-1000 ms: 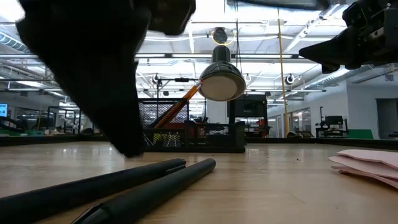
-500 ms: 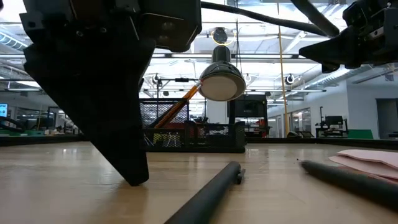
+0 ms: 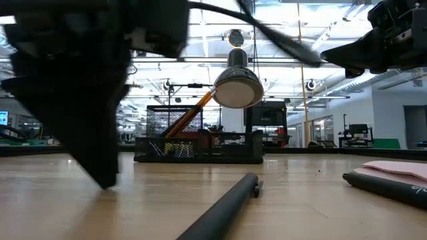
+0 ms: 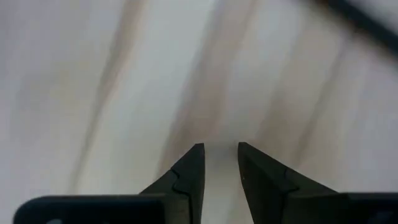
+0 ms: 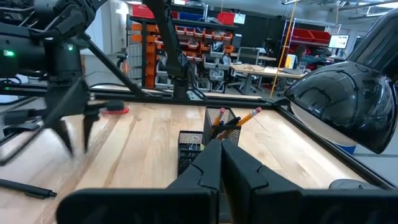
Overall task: Pick and place office supplies into organizer
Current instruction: Put the left pen into the desk organizer
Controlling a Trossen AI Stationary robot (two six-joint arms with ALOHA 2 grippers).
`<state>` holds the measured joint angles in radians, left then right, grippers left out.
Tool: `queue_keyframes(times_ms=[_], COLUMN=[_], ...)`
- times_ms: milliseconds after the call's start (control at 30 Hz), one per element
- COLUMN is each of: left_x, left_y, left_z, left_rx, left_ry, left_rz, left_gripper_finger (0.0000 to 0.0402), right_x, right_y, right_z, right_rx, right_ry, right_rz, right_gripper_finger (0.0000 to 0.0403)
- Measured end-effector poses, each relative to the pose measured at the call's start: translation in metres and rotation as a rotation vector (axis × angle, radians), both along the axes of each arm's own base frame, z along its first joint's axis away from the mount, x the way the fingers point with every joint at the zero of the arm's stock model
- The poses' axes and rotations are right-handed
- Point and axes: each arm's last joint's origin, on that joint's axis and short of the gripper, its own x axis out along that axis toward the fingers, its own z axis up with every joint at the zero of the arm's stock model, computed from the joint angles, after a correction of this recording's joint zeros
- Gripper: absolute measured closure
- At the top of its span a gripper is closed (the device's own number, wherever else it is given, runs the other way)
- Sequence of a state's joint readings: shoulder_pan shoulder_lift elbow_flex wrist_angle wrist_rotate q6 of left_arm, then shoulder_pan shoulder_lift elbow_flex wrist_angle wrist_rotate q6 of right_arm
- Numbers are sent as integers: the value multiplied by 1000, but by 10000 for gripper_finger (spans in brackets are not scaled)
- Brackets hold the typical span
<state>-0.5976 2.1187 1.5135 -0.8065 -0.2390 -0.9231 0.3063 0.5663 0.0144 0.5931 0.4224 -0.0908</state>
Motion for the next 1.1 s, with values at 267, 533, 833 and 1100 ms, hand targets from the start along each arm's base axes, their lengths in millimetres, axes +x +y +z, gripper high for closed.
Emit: queue_keyframes(times_ms=[267, 533, 833, 1100], left_x=[-19, -4, 25, 45], left_y=[2, -15, -16, -2], left_z=[21, 26, 37, 42], left_rx=[77, -31, -181, -221], left_ry=[27, -161, -330, -414], left_rz=[67, -34, -285, -419], left_gripper_finger=[300, 300, 300, 339], right_x=[0, 0, 0, 1], right_y=[0, 0, 0, -2], right_z=[0, 0, 0, 0], right_rx=[-2, -3, -6, -4], right_ry=[-1, 2, -4, -4], right_rz=[-1, -1, -4, -17], right_gripper_finger=[399, 399, 399, 399])
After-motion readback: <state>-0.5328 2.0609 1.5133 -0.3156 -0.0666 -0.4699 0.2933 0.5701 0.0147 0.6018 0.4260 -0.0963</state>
